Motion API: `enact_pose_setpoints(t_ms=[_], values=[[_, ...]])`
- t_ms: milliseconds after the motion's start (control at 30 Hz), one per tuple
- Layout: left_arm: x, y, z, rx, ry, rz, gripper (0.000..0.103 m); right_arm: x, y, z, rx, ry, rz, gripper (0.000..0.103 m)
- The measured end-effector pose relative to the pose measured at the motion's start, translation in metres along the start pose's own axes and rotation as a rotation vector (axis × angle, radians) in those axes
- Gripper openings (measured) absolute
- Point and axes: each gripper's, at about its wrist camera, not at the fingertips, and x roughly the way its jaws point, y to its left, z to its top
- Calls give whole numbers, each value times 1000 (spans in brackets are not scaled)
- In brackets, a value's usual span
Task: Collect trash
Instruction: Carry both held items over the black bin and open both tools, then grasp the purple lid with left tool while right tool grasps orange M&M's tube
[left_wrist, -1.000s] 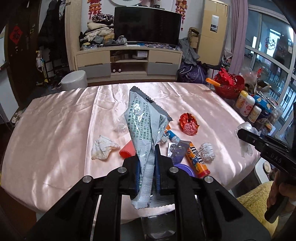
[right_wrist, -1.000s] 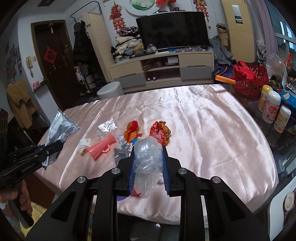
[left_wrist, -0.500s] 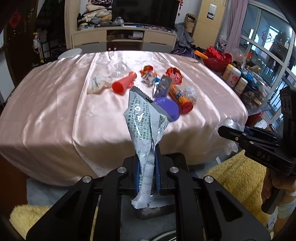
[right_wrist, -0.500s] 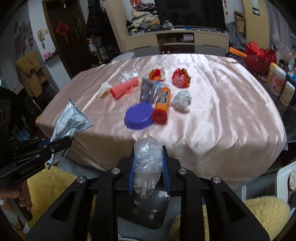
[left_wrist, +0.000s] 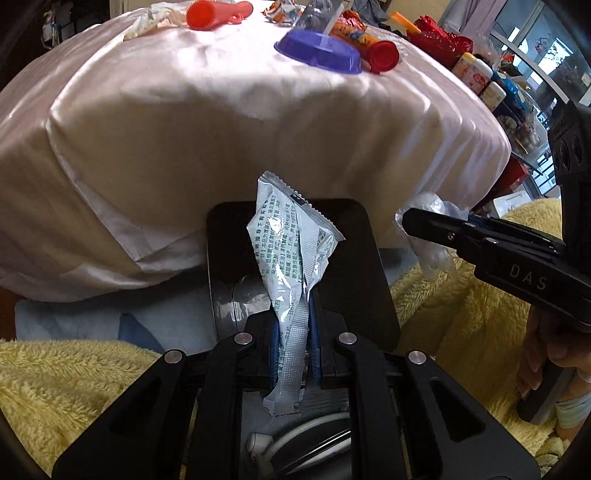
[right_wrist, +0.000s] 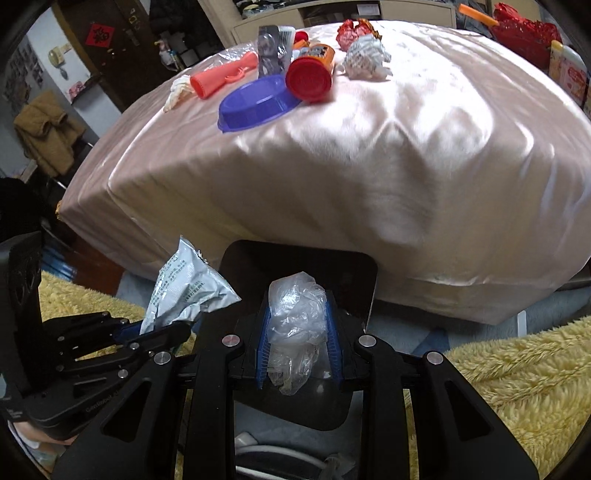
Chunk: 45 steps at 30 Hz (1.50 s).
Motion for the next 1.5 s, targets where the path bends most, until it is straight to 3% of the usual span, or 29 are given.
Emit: enact_pose_setpoints(t_ms=[233,300,367,500,633,700,767,933,1033,1167,1300,1400,1500], values=[[16,1,-3,12,40,-28,22,12,-1,0,14,27,5,30],[17,1,-3,13,45,-32,24,16,0,1,8,39,3,35],[18,0,-3,15,47,-34,31,17,-1,1,1,46,-7,51],[19,1,-1,20,51,-27,42,17,-4,1,21,42,-6,59],[18,-3,0,38,48,-2,73,16,-13,1,54,40,7,63],[16,-3,1,47,41,13,80,15,-15,0,63,41,11,63],[13,-2,2,51,38,35,89,13,-17,1,76,45,6,72],[-2,2,8,28,-13,87,94,-6,-21,12,100,15,28,75],[-15,6,15,17,-59,115,95,-29,-21,27,90,-65,4,75],[-30,7,31,28,-97,130,95,-53,-23,52,67,-153,-33,75],[-45,2,50,48,-141,122,95,-62,-28,73,62,-186,-66,75],[-50,-1,66,65,-163,122,95,-60,-25,90,62,-196,-44,75],[-51,-3,82,74,-169,125,95,-51,-21,105,62,-176,26,63]])
